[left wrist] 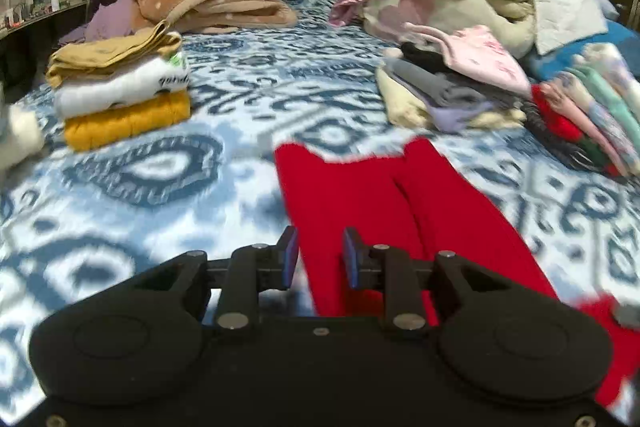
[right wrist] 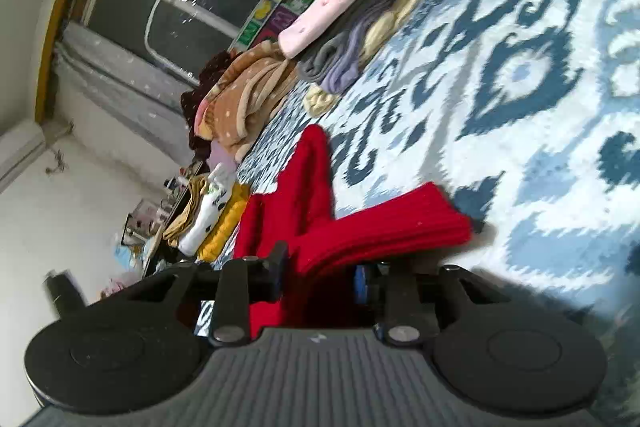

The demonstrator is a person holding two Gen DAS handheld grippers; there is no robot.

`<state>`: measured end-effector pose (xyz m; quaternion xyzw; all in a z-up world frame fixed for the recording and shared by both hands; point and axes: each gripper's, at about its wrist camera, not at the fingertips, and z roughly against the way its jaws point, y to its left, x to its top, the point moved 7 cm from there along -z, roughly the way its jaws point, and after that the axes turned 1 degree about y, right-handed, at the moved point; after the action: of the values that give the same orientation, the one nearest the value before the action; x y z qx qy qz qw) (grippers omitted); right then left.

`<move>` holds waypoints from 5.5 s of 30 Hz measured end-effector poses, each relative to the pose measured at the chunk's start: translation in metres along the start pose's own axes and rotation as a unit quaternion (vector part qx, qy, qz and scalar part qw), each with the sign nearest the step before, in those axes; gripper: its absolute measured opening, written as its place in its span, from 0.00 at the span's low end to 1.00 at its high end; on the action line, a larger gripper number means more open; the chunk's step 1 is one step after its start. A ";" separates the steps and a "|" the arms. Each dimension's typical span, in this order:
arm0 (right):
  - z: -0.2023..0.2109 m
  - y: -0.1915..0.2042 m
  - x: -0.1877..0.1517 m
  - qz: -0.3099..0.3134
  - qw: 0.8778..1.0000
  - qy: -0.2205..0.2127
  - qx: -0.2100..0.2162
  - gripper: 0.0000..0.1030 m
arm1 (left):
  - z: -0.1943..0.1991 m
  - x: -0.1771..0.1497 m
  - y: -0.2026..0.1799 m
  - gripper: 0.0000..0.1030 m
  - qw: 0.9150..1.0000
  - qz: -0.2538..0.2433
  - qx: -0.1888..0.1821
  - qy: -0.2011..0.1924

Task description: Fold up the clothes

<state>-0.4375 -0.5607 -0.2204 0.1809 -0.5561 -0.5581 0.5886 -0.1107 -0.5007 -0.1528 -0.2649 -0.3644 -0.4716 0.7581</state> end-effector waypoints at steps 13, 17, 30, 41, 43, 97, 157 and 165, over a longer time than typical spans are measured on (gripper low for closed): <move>-0.007 -0.016 0.011 -0.012 0.999 -0.018 -0.027 0.37 | 0.000 -0.004 0.002 0.22 0.998 -0.053 -0.009 0.026; -0.006 -0.014 0.012 0.001 0.999 -0.025 -0.029 0.37 | 0.066 -0.046 -0.011 0.22 0.997 -0.066 -0.027 0.010; -0.004 -0.019 0.012 -0.006 0.999 -0.037 -0.033 0.27 | 0.130 -0.103 -0.048 0.48 0.989 -0.121 -0.087 -0.021; -0.001 0.027 0.029 0.046 0.996 -0.045 -0.063 0.16 | 0.131 -0.140 -0.070 0.35 0.967 -0.230 -0.104 -0.029; -0.004 0.038 0.034 0.059 0.995 -0.042 -0.069 0.16 | 0.129 -0.144 -0.073 0.35 0.963 -0.245 -0.106 -0.026; -0.056 0.163 -0.073 0.425 0.903 0.052 -0.035 0.52 | 0.050 -0.042 0.055 0.38 0.937 0.247 -0.243 0.042; -0.088 0.184 -0.105 0.565 0.821 0.083 -0.011 0.59 | -0.005 0.012 0.027 0.06 0.986 0.030 -0.163 -0.037; -0.115 0.164 -0.113 0.542 0.828 0.140 -0.026 0.60 | -0.052 -0.006 0.020 0.13 0.992 0.001 -0.124 0.018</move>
<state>-0.2372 -0.4594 -0.1714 -0.0890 -0.4613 -0.1324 0.8728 -0.0788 -0.5279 -0.1895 -0.3488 -0.2892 -0.5174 0.7259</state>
